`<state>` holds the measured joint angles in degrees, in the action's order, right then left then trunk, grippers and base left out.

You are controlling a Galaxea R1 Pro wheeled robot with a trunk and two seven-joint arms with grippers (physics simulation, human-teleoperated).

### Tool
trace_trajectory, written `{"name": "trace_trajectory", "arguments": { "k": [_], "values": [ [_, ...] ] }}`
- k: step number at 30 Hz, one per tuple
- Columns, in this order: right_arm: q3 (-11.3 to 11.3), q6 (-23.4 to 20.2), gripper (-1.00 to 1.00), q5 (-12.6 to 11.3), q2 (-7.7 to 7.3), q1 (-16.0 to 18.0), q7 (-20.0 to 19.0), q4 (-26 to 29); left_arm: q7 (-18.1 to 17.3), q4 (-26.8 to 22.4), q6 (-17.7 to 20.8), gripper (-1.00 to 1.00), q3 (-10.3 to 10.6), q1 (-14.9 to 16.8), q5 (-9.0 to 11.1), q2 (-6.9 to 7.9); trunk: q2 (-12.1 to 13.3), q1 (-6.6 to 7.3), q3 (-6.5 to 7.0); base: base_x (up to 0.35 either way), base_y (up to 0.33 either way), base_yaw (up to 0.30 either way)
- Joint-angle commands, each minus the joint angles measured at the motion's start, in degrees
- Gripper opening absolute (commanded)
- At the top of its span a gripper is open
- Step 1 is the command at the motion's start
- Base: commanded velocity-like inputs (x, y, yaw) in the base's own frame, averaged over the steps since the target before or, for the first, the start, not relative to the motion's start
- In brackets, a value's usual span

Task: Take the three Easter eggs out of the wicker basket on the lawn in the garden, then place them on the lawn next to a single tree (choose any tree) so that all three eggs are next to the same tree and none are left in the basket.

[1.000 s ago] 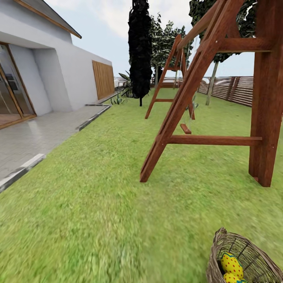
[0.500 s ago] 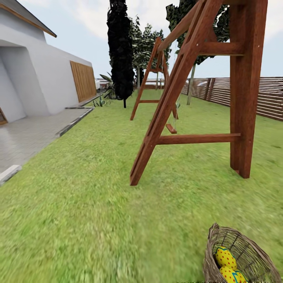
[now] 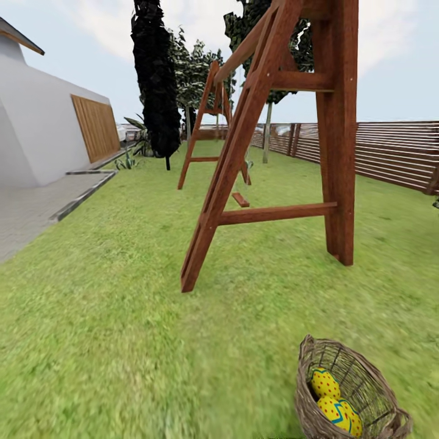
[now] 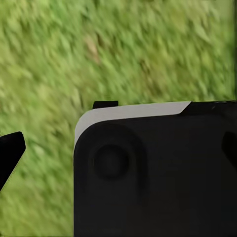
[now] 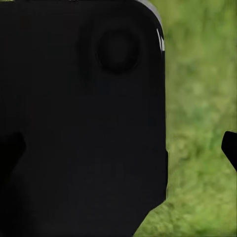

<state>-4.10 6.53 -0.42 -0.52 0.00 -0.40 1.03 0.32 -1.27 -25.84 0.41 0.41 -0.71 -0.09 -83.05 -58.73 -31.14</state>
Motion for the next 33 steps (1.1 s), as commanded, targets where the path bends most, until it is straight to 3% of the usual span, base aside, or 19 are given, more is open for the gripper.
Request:
{"name": "trace_trajectory", "arguments": {
  "k": [1,33],
  "values": [
    [-0.4,0.2,1.00,-0.1,0.00,0.0,0.0,0.0,0.0,0.0,-0.2,1.00,0.0,0.0,-0.1,0.00,0.0,0.00,-0.01,0.000,0.063,-0.276],
    [-0.8,0.2,1.00,-0.2,-0.36,0.0,0.0,0.0,0.0,0.0,-0.2,1.00,0.0,0.0,0.0,0.00,0.0,0.00,1.12,0.000,0.237,-0.276]
  ]
}}
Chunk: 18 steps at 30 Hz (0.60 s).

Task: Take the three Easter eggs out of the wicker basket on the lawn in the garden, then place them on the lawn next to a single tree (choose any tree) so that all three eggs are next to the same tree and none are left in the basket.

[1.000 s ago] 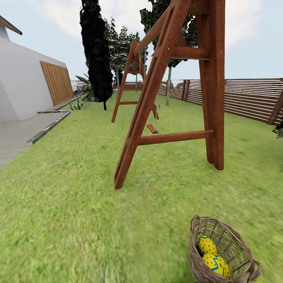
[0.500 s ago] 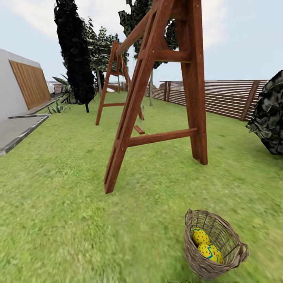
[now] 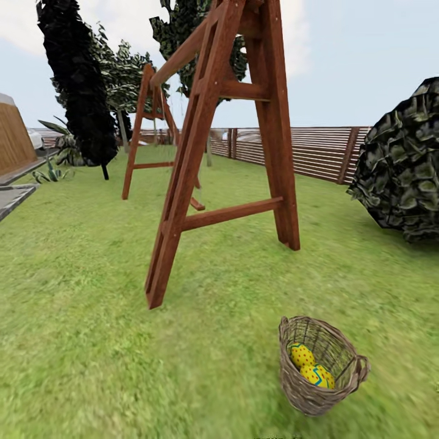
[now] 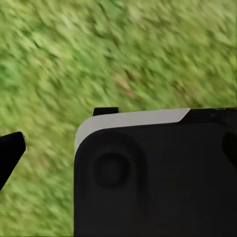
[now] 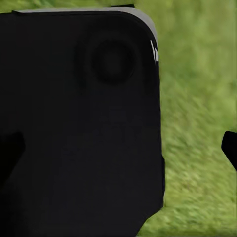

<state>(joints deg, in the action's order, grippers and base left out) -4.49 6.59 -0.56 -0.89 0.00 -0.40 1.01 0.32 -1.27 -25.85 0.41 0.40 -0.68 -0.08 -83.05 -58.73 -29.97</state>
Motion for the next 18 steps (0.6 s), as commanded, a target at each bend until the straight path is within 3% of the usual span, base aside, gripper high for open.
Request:
{"name": "trace_trajectory", "arguments": {
  "k": [1,18],
  "values": [
    [-0.4,0.2,1.00,-0.1,0.01,0.0,0.0,0.0,0.0,0.0,-0.2,1.00,0.0,0.0,-0.1,0.00,0.0,0.00,-0.01,0.000,0.278,-0.277],
    [-0.5,0.1,1.00,-0.1,0.08,0.0,0.0,0.0,0.0,0.0,-0.2,1.00,0.0,0.0,0.0,0.00,0.0,0.00,0.47,0.000,0.287,-0.267]
  ]
}}
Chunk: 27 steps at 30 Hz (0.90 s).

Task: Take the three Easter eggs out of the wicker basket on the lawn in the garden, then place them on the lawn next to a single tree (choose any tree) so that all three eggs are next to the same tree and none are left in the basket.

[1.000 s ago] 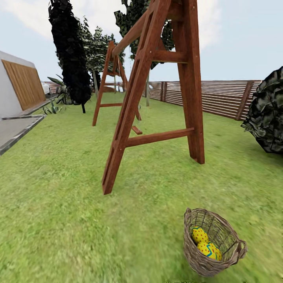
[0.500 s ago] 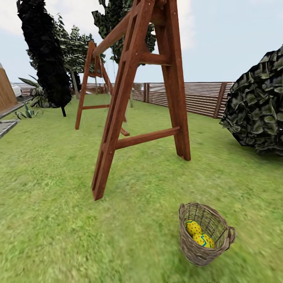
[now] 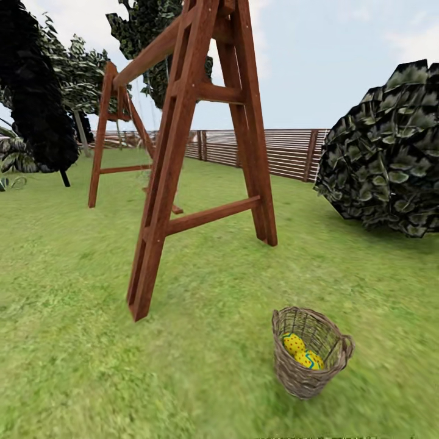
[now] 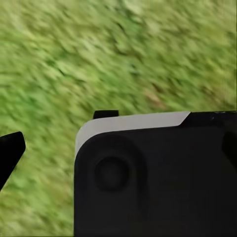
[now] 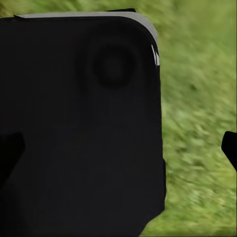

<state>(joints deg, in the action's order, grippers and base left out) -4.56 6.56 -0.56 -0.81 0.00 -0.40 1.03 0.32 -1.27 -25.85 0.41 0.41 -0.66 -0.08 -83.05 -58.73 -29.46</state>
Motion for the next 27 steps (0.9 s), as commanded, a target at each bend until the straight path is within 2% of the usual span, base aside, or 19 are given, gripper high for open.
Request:
{"name": "trace_trajectory", "arguments": {
  "k": [1,27],
  "values": [
    [-0.4,0.2,1.00,-0.1,-0.01,0.0,0.0,0.0,0.0,0.0,-0.2,1.00,0.0,0.0,-0.1,0.00,0.0,0.00,-0.02,0.000,0.289,-0.240],
    [-0.4,0.1,1.00,-0.1,-0.07,0.0,0.0,0.0,0.0,0.0,-0.2,1.00,0.0,0.0,-0.1,0.00,0.0,0.00,0.91,0.000,0.288,-0.267]
  ]
}}
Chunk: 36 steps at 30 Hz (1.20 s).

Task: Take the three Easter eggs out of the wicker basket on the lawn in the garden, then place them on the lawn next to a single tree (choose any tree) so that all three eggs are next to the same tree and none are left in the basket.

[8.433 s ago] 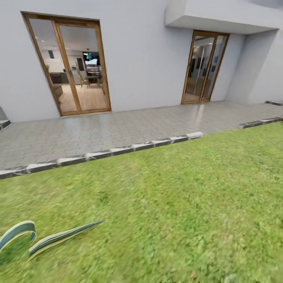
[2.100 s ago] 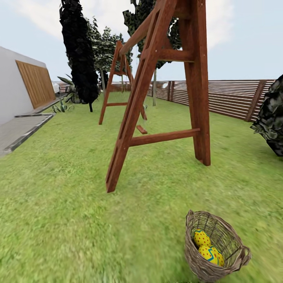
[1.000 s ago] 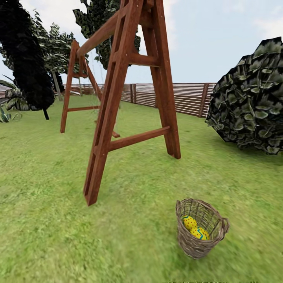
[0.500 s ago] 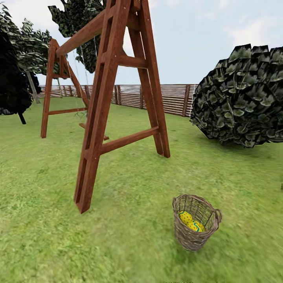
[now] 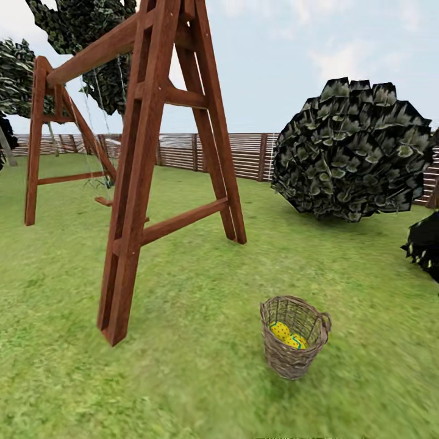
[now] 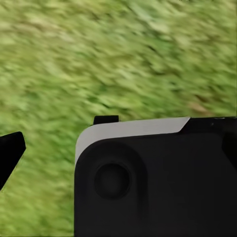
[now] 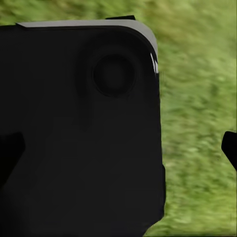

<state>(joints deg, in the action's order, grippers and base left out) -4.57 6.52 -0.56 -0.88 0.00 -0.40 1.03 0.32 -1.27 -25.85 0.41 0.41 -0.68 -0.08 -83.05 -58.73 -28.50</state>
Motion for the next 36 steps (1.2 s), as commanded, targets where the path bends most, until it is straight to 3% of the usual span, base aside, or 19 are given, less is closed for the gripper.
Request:
{"name": "trace_trajectory", "arguments": {
  "k": [1,17,36],
  "values": [
    [-0.4,0.2,1.00,-0.1,0.00,0.0,0.0,0.0,0.0,0.0,-0.2,1.00,0.0,0.0,-0.1,0.00,0.0,0.00,-0.02,0.000,0.271,-0.278],
    [-0.4,0.2,1.00,-0.1,0.00,0.0,0.0,0.0,0.0,0.0,-0.2,1.00,0.0,0.0,0.0,0.00,0.0,0.00,0.08,0.000,0.221,-0.294],
    [-0.4,0.2,1.00,-0.1,0.00,0.0,0.0,-0.1,0.0,0.0,-0.2,1.00,0.0,0.0,-0.1,0.00,0.0,0.00,0.08,0.026,0.022,-0.300]
  ]
}}
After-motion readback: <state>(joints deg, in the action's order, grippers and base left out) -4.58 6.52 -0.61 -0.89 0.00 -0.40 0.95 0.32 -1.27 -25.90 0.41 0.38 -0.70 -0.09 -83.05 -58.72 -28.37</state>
